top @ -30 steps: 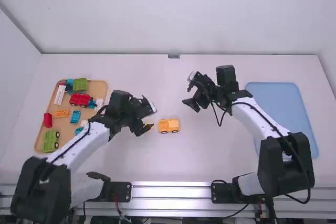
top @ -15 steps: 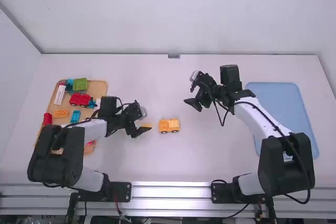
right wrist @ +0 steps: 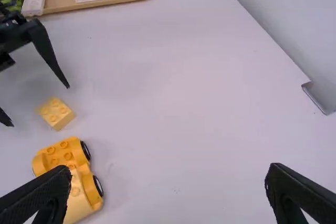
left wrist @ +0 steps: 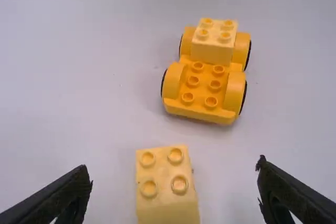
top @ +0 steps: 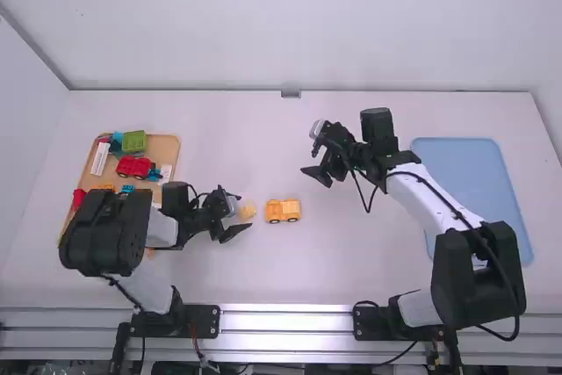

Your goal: Assemble lego blocks to make yellow taxi

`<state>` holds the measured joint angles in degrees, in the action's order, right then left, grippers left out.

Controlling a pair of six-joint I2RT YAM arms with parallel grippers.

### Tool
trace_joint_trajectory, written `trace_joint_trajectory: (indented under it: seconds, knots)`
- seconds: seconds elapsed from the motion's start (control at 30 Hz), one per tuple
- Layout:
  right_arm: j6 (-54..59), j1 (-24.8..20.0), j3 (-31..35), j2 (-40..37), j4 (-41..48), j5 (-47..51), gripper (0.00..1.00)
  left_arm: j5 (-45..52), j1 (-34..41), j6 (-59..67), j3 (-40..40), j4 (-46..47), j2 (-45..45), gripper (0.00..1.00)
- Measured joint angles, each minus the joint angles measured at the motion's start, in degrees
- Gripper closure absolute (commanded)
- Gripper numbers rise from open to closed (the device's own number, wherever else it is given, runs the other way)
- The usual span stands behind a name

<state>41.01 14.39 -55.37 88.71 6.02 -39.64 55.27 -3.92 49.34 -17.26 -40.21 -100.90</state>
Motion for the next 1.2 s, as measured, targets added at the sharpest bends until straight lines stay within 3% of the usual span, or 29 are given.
trace_joint_trajectory:
  seconds: [0.13, 0.37, 0.57, 0.67, 1.0, 1.2]
  knots:
    - [-0.11, 0.35, 0.0, 0.0, -0.04, -0.09, 0.01, 0.02, 0.0, -1.4, -0.07, -1.84, -3.32, 0.25]
    - [0.09, 0.35, 0.0, 0.0, 0.22, -0.07, 0.02, 1.62, 0.02, 0.15, -4.63, 4.79, -6.99, 0.36]
    - [-0.17, 0.33, 0.0, 0.0, 0.26, -0.13, 0.01, 0.17, 1.68, 1.42, -6.64, 5.86, -8.15, 0.62]
    - [-0.42, 0.35, 0.0, 0.0, 0.26, 0.61, 0.01, -0.79, 3.34, 1.7, -6.62, 4.92, -8.15, 0.68]
    - [1.7, 1.29, 0.02, 0.0, 3.93, 6.43, 0.01, -3.72, 3.28, -2.14, -2.91, -5.97, -7.06, 0.73]
    - [7.98, 3.28, 4.35, 0.0, 0.85, 3.65, 0.01, -3.72, 3.02, -7.63, -0.79, -4.42, 2.99, 0.72]
